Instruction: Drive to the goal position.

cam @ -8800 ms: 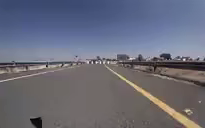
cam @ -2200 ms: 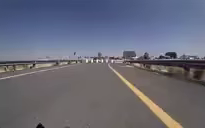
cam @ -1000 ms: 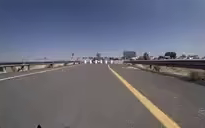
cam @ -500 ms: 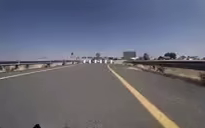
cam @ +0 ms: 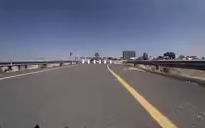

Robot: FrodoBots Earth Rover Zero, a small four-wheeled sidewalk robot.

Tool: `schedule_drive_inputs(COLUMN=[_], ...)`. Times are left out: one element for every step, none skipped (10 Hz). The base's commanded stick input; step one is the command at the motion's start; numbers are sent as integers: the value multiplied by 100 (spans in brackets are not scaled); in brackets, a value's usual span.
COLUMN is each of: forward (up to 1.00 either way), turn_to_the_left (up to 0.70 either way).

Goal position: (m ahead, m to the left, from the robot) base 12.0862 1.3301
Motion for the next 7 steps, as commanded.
schedule_drive_inputs(forward=[100,100,100,100,100,100,100], turn_to_the_left=[0,0,0,0,0,0,0])
